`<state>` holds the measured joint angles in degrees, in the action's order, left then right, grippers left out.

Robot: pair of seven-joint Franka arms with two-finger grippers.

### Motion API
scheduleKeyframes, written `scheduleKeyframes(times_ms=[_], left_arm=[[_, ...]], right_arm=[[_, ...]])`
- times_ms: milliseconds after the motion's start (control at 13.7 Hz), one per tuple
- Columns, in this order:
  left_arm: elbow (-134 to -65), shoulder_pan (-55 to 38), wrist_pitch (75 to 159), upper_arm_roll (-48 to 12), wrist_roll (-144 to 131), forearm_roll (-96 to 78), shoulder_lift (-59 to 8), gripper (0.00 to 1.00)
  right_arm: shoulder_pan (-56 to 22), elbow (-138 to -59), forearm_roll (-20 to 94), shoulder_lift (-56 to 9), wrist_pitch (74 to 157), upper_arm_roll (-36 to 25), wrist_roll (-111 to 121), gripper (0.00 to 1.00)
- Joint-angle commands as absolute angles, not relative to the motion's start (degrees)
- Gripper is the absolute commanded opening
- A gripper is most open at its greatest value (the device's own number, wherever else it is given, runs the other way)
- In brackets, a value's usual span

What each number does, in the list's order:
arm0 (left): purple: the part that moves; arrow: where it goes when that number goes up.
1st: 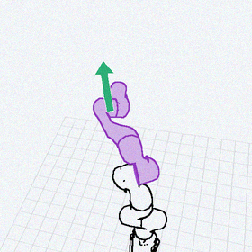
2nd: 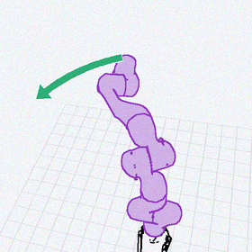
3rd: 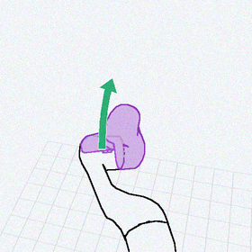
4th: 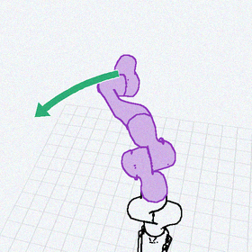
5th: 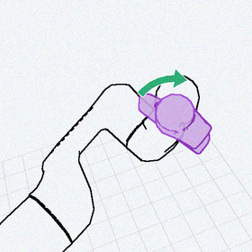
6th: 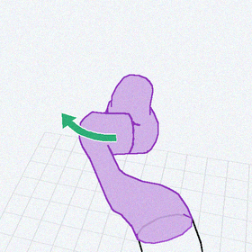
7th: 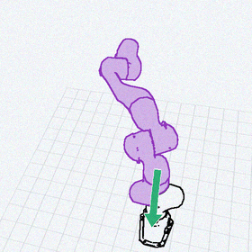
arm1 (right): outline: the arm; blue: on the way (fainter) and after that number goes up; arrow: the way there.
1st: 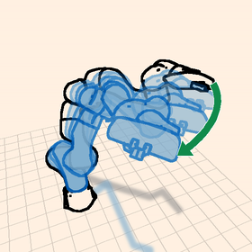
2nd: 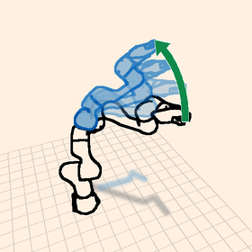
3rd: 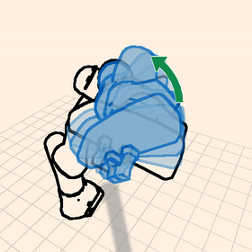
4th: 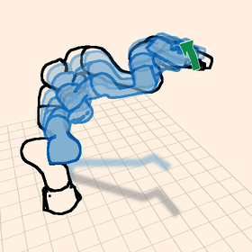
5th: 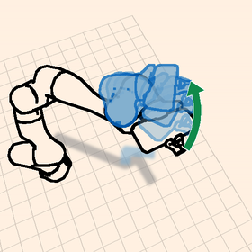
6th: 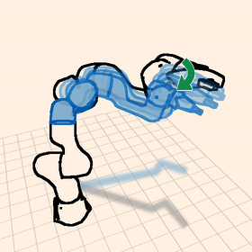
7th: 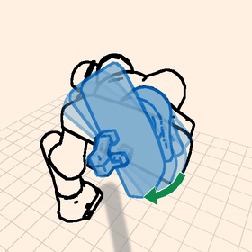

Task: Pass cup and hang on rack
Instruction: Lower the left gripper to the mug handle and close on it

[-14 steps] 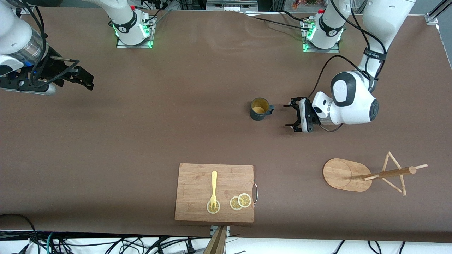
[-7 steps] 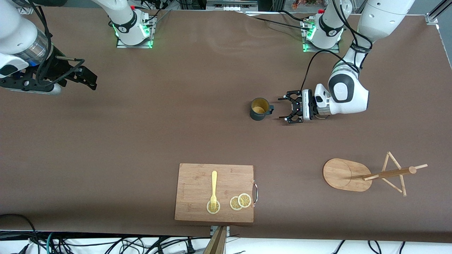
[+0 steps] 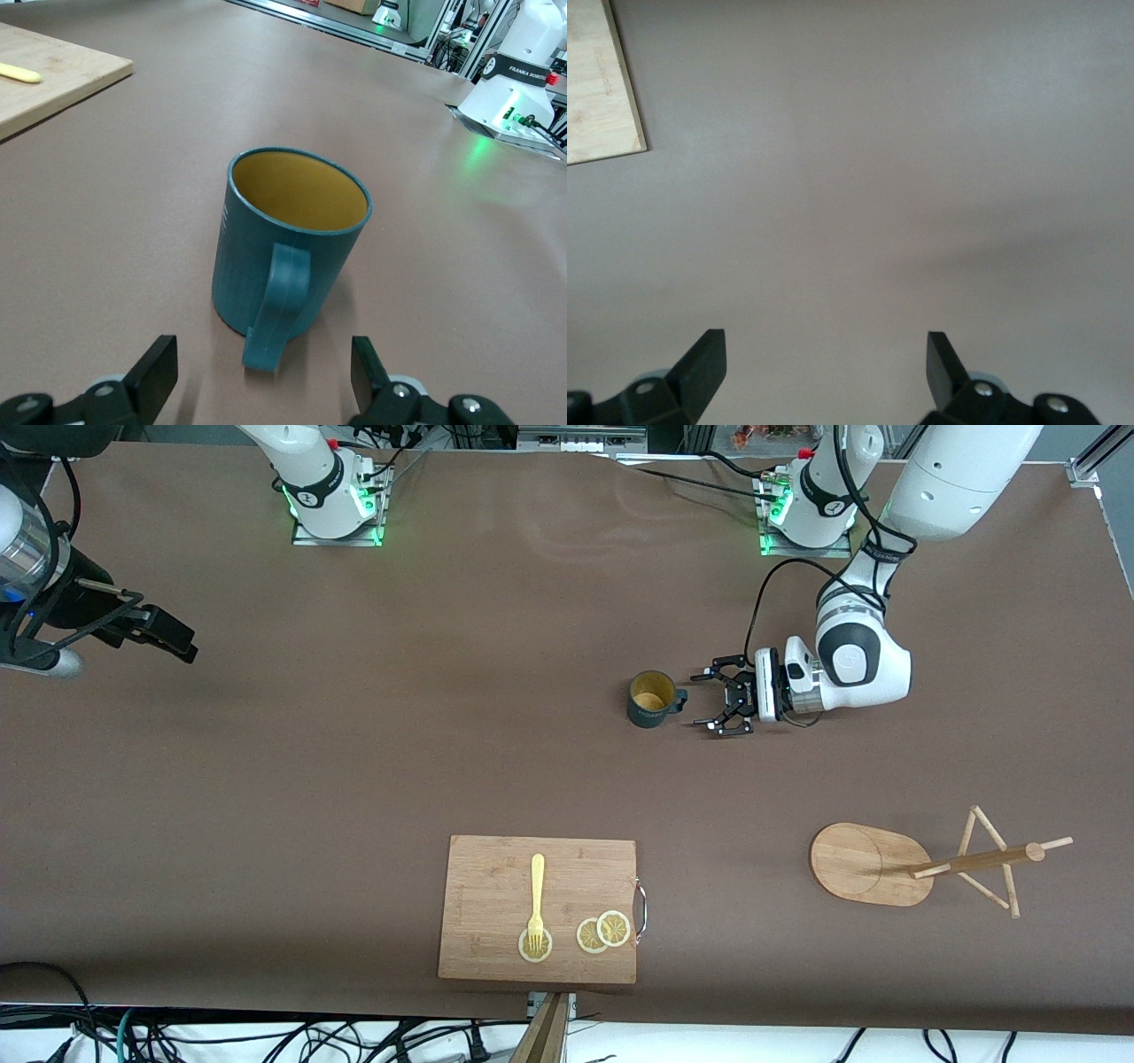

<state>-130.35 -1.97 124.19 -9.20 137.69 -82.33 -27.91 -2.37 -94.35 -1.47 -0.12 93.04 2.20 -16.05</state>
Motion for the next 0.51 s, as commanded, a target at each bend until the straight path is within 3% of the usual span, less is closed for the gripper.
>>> scheduleKeyframes(times_ms=[0,439], left_arm=[[-130.34,-2.20,124.10,-9.40,141.58,-84.29,-28.39,0.87],[-130.17,-2.20,123.93,-11.42,147.55,-90.86,-29.97,0.86]], right_arm=[[-1.49,-92.72,0.43,-0.53,91.14,2.73,-16.79,1.00],[-1.67,-92.90,0.62,0.00,90.88,2.64,-16.96,1.00]])
